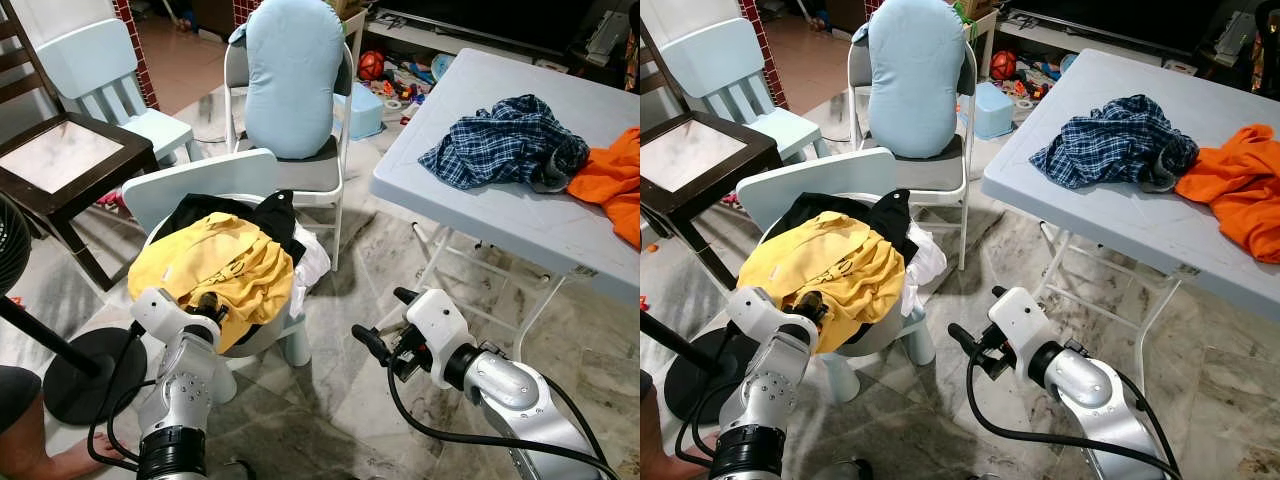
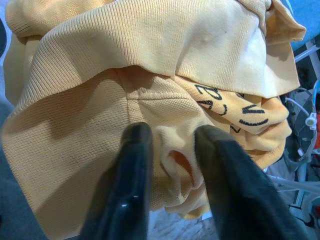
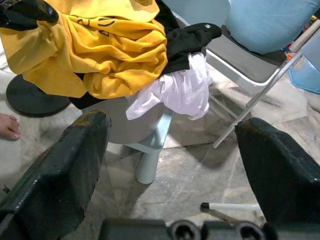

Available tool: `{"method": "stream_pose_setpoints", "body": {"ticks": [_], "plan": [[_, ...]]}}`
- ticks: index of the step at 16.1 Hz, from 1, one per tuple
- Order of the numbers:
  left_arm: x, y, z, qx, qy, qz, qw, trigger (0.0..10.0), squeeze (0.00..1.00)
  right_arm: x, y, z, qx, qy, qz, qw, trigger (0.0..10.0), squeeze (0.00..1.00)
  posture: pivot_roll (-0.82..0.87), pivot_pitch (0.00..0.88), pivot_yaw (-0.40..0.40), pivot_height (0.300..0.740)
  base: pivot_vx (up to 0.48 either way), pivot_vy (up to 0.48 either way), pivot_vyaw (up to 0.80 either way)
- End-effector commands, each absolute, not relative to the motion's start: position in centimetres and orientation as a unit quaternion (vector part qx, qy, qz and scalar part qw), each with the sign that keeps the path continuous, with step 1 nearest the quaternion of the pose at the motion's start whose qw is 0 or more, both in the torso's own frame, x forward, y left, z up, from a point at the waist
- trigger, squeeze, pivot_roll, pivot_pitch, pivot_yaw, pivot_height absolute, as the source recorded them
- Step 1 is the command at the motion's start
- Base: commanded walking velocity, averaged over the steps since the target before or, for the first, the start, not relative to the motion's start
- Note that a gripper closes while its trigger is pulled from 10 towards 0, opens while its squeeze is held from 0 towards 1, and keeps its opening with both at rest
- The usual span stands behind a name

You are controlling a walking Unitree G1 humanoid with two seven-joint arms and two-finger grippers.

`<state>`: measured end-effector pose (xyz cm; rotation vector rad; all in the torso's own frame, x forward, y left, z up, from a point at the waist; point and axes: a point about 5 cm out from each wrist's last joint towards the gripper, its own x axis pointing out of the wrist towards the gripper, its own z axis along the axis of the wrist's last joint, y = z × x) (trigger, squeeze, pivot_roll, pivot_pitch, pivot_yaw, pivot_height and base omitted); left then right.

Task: Hang hanger

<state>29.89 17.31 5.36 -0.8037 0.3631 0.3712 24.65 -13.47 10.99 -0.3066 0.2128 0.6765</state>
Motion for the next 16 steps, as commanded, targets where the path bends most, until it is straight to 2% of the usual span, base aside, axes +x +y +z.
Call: {"method": "stream_pose_setpoints", "body": {"ticks": [1,10,14,16], "plan": [[29.7,17.3,4.9,-0.383,0.185,0.185,0.886,0.0,0.00,24.7,-13.7,11.2,-0.154,0.098,0.324,0.928,10.0,0.00,-0.06,0.107,-0.061,0.740,0.000,0.000,0.00],[30.2,17.4,4.7,-0.368,0.192,0.184,0.891,0.0,0.00,24.7,-13.6,11.3,-0.157,0.097,0.325,0.927,10.0,0.00,-0.06,0.109,-0.062,0.740,0.000,0.000,0.00],[30.2,18.7,5.7,-0.314,0.184,0.175,0.915,0.0,0.00,24.8,-13.5,11.2,-0.157,0.097,0.327,0.927,10.0,0.00,-0.05,0.108,-0.062,0.740,0.000,0.000,0.00],[30.0,19.8,6.2,-0.252,0.185,0.149,0.938,0.0,0.00,24.8,-13.5,11.2,-0.157,0.097,0.325,0.927,10.0,0.00,-0.05,0.104,-0.058,0.740,0.000,0.000,0.00]]}}
